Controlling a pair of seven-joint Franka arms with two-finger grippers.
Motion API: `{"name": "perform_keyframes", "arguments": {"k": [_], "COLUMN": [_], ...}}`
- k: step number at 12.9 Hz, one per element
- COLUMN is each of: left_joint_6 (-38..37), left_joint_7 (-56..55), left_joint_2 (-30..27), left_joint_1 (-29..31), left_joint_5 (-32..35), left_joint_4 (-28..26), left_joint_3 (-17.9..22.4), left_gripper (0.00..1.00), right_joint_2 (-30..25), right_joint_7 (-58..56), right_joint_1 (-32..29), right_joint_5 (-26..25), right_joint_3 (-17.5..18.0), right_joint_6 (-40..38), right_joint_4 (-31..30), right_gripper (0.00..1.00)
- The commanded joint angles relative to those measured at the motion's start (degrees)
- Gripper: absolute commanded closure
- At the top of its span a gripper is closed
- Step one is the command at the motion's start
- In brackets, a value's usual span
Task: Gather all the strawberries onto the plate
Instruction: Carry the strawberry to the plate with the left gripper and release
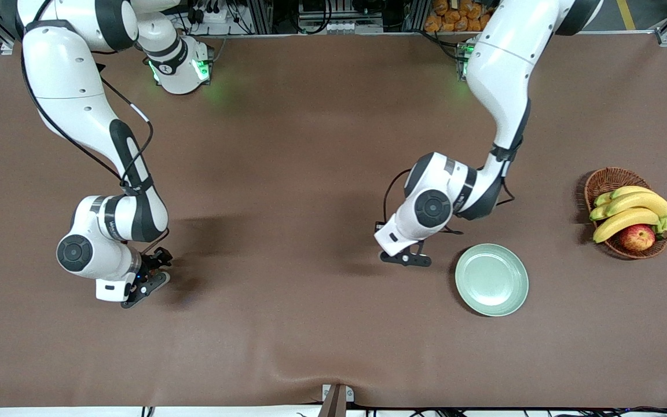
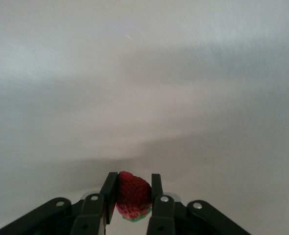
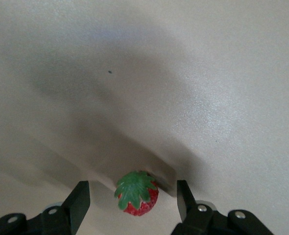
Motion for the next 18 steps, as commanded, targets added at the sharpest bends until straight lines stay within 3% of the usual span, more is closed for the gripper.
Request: {"name": "perform_keyframes", "arguments": {"k": [1,4,5,8,12,13,15,16,18], "left_joint_6": [-1.68,-1.68,-1.68,-1.59,1.99,3.92,4.91,4.82,4.82], "left_joint_7": [0.76,5.92,9.25,22.0,29.75,31.16,30.74,30.73,31.08], "left_joint_2": [-3.89,-4.33,-4.42,-3.81,-0.56,0.57,0.68,0.24,-0.46], "left_joint_1": [2.72,6.75,8.68,15.1,19.86,20.3,20.04,20.04,20.48], "left_joint_5": [3.86,8.7,8.79,8.79,8.71,8.71,8.27,8.27,8.09], "left_joint_4": [-0.69,0.27,0.71,1.51,1.51,1.51,1.51,1.51,1.68], "left_joint_3": [0.0,-0.09,0.0,-0.17,-0.09,-0.09,-0.17,-0.09,-0.09], "left_gripper": [0.86,0.86,0.84,0.84,0.81,0.67,0.08,0.0,0.0], "right_joint_2": [-0.05,-0.05,-0.05,-0.49,-4.34,-5.75,-9.09,-9.54,-9.63], "right_joint_7": [-2.24,-2.24,-2.24,-3.72,-6.63,-6.98,-7.94,-9.26,-9.53], "right_joint_1": [-1.16,-1.07,-1.07,-0.81,-0.55,-0.63,-0.63,-0.63,-0.72], "right_joint_5": [0.69,0.77,0.69,1.04,1.13,1.21,1.21,1.21,1.3], "right_joint_3": [1.01,1.01,1.01,1.18,5.13,6.79,9.96,12.41,16.28], "right_joint_6": [0.43,0.35,0.26,0.26,-1.06,-2.28,-4.39,-4.49,-4.58], "right_joint_4": [0.16,0.6,0.86,2.09,3.33,3.41,3.41,3.94,5.17], "right_gripper": [0.5,0.91,0.97,0.98,0.98,0.98,0.98,0.98,0.97]}}
